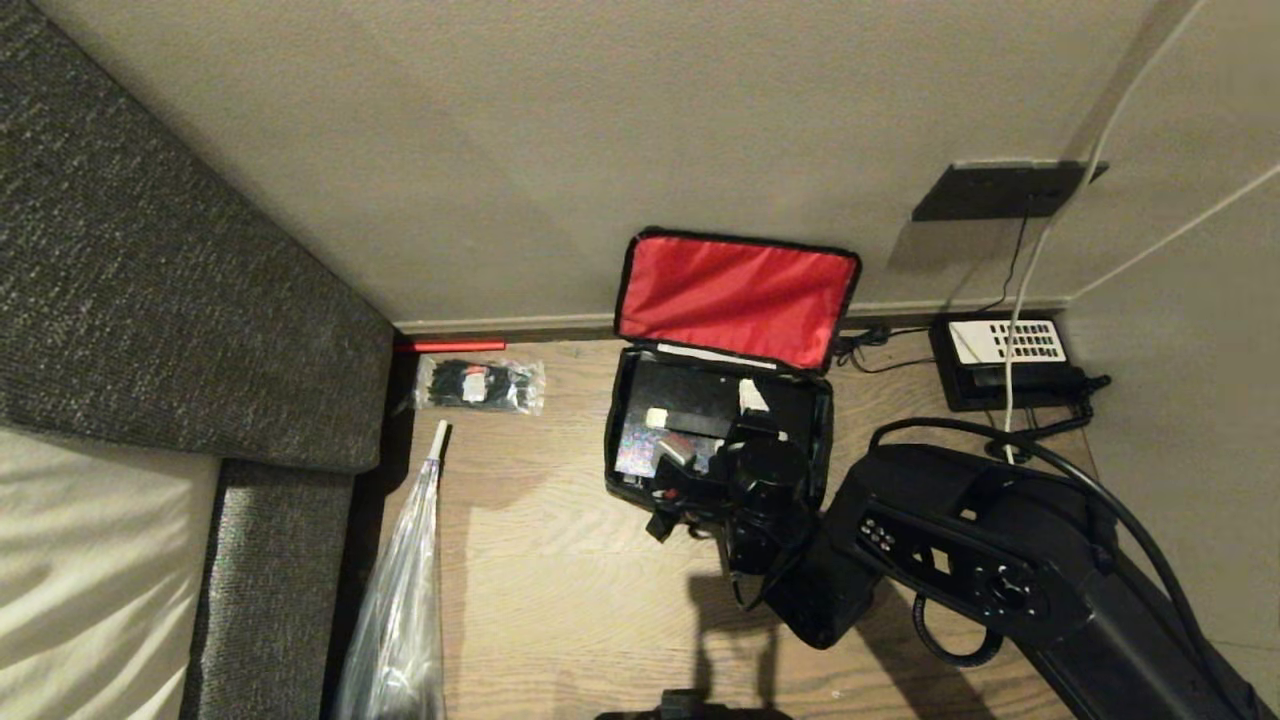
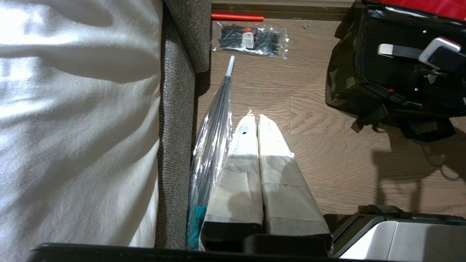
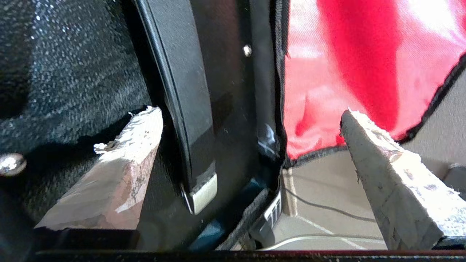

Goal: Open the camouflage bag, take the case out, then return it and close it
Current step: Grip the handle

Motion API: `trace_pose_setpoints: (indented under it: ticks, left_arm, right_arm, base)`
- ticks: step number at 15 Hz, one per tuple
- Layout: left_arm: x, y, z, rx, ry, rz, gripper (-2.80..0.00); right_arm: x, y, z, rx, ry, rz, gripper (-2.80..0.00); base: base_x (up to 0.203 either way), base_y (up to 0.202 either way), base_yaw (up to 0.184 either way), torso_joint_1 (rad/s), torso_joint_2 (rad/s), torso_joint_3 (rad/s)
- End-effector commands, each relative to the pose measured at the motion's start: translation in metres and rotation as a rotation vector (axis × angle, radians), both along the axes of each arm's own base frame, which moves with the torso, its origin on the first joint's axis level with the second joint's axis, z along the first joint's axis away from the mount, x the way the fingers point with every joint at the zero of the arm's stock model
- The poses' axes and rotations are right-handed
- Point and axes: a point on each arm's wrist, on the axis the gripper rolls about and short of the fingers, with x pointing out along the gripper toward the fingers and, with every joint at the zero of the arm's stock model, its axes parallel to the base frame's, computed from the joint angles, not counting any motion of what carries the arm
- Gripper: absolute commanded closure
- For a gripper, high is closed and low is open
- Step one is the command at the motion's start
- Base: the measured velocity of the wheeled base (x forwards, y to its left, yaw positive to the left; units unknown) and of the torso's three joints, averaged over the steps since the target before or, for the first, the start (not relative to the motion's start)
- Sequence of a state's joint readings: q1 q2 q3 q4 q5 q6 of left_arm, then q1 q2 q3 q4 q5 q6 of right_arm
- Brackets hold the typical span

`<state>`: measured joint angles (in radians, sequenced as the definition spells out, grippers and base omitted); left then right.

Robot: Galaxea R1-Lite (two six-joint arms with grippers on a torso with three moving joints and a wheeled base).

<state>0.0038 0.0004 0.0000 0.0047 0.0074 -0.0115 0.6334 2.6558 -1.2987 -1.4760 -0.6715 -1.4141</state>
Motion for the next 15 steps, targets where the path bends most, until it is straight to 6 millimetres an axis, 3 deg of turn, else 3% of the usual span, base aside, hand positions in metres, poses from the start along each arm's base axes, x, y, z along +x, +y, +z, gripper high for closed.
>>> trace_pose_setpoints:
  ticks: [1, 10, 15]
  left_arm:
    - [0.000, 0.000, -0.001, -0.001, 0.001, 0.001, 0.00]
    - [0.000, 0.000, -0.001, -0.001, 0.001, 0.001, 0.00]
    - [0.000, 0.000, -0.001, -0.001, 0.001, 0.001, 0.00]
  right_arm:
    - [0.007, -0.005, -0.004, -0.021, -0.005, -0.022, -2.80]
    - [0.023, 0.002, -0.006, -0.018, -0.041, -0.031, -2.80]
    - [0.037, -0.008, 0.005, -0.030, -0.081, -0.027, -2.80]
  base:
    - [0.000, 0.000, 0.000, 0.000, 0.00, 0.000]
    - [0.000, 0.000, 0.000, 0.000, 0.00, 0.000]
    - [0.000, 0.000, 0.000, 0.000, 0.00, 0.000]
